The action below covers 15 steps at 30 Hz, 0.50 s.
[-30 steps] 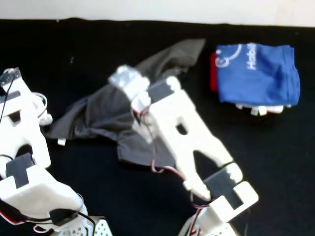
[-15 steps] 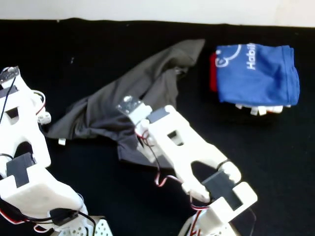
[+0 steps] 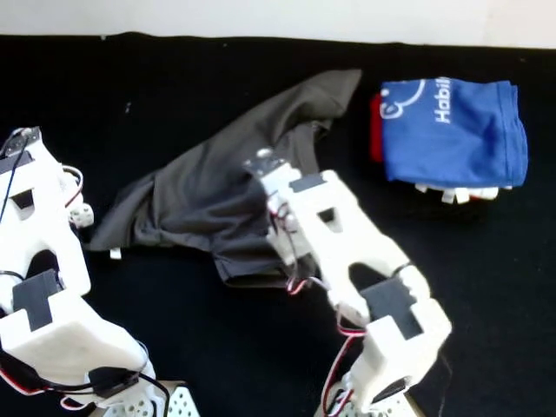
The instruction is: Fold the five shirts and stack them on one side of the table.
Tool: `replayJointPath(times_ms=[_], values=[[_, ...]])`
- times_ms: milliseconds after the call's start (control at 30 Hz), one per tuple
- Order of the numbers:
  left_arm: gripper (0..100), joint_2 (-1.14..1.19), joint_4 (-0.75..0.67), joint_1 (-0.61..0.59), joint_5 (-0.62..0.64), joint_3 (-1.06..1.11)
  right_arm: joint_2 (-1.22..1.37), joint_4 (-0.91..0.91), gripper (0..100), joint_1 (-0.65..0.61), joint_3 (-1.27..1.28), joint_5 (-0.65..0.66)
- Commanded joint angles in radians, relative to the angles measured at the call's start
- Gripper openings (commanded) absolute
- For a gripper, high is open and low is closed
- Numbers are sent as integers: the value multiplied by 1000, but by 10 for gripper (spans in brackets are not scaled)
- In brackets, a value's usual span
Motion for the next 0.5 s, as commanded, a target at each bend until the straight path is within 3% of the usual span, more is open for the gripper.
replayJointPath(times_ms=[0,233,367,467], values=[[10,-16,52,13,-12,-48,-197,58,6,84,-48,-5],[27,-170,393,110,-14,-203,-503,199,6,208,-91,141],[163,-252,534,208,-112,-251,-579,236,6,325,-87,219],[226,-277,563,236,-186,-251,-604,251,6,394,-84,276]])
